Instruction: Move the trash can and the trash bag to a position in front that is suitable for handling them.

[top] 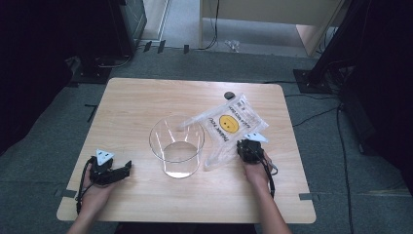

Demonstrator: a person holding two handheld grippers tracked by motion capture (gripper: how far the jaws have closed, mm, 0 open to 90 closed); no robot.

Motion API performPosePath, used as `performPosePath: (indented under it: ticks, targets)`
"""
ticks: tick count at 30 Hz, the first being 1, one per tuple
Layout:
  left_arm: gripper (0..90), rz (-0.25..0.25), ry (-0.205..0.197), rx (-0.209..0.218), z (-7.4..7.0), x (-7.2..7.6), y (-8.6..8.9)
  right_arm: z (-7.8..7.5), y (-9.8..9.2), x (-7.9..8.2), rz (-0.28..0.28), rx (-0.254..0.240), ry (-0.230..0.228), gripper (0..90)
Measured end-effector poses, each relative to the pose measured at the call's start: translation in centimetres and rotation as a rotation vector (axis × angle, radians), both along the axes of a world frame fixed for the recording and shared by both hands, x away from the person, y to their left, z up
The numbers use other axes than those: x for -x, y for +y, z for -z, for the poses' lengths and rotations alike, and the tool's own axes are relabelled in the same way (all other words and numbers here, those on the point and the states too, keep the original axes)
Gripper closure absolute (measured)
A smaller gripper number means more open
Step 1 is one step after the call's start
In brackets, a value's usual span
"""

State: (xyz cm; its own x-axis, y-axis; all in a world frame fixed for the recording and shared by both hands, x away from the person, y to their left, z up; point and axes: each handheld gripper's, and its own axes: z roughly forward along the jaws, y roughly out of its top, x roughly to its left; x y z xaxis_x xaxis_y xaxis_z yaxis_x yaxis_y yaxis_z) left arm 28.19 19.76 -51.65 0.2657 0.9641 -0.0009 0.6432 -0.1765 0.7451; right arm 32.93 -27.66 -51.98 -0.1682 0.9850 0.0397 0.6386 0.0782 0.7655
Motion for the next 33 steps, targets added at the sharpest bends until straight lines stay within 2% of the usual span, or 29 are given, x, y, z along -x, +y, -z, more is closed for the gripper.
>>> performPosePath:
  ticks: [3,12,19,20,22,24,27,30,32,33]
  targets:
    - [21.7,0.001,0.001,-0.003,0.0,0.0,0.0,0.0,-0.3,1.6,0.009,0.007,-0.004,80.1]
    - [21.8,0.003,0.001,-0.005,0.0,0.0,0.0,0.1,-0.2,6.1,-0.043,0.011,-0.006,79.5]
    - [21.8,0.003,0.002,-0.005,0.0,0.0,0.0,0.0,0.5,8.9,-0.152,0.008,-0.003,76.5]
    - [21.8,0.002,0.001,-0.005,0.0,0.0,0.0,0.0,0.7,9.4,-0.165,0.021,-0.010,74.6]
    - [21.8,0.003,0.002,-0.005,0.0,0.0,0.0,-0.2,0.7,9.8,-0.200,0.031,-0.052,72.7]
    - [21.8,0.003,0.002,-0.006,0.0,0.0,0.0,-1.0,0.2,9.6,-0.206,0.031,-0.099,70.6]
    - [21.8,0.004,0.001,-0.006,0.0,0.0,0.0,-2.2,-0.6,8.4,-0.203,0.003,-0.133,70.4]
    - [21.8,0.004,0.001,-0.006,0.0,0.0,0.0,-3.2,-0.4,6.3,-0.231,0.038,-0.158,69.7]
    - [21.8,0.003,0.002,-0.005,0.0,0.0,0.0,-3.1,0.4,5.3,-0.270,0.060,-0.168,69.7]
    - [21.8,0.002,0.002,-0.004,0.0,0.0,0.0,-2.8,0.8,4.8,-0.288,0.075,-0.156,69.6]
